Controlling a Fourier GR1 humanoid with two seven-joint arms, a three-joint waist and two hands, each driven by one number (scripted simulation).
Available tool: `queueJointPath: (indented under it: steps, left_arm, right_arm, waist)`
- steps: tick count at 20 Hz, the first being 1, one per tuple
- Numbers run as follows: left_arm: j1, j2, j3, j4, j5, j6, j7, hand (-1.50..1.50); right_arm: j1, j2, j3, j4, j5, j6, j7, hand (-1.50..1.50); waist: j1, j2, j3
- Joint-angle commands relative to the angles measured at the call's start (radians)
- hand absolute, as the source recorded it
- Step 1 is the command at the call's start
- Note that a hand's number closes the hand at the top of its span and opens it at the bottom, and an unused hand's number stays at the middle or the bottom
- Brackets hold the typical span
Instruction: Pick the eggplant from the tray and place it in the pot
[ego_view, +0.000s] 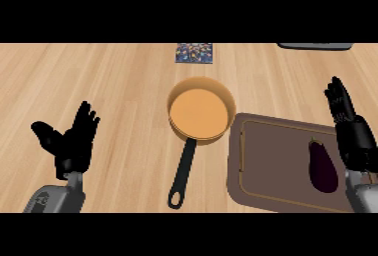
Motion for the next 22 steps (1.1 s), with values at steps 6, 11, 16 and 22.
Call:
queueJointPath:
  steps: [6, 11, 16, 22]
  left_arm:
    - [-0.098, 0.045, -0.099, -0.102, -0.069, -0.092, -0.015, 0.00]
    - [-0.030, 0.086, -0.080, -0.177, -0.025, -0.136, 0.057, 0.00]
    - [-0.034, 0.075, -0.102, -0.265, -0.047, -0.103, 0.137, 0.00]
    - [0.001, 0.081, -0.083, -0.263, -0.037, -0.127, 0.116, 0.00]
  right_arm:
    - [-0.048, 0.064, 0.166, 0.053, -0.339, 0.511, 0.194, -1.50]
    - [0.066, -0.188, 0.049, 0.060, 0.045, 0.323, -0.230, -1.50]
    - [0.087, -0.390, -0.074, 0.071, -0.016, 0.557, -0.377, -1.50]
    - [-0.018, -0.618, -0.115, -0.002, 0.049, 0.642, -0.126, -1.50]
  waist:
    - [0.009, 0.009, 0.016]
    - [-0.042, -0.003, 0.012]
    - [-0.040, -0.003, 0.011]
    - [-0.033, 0.000, 0.008]
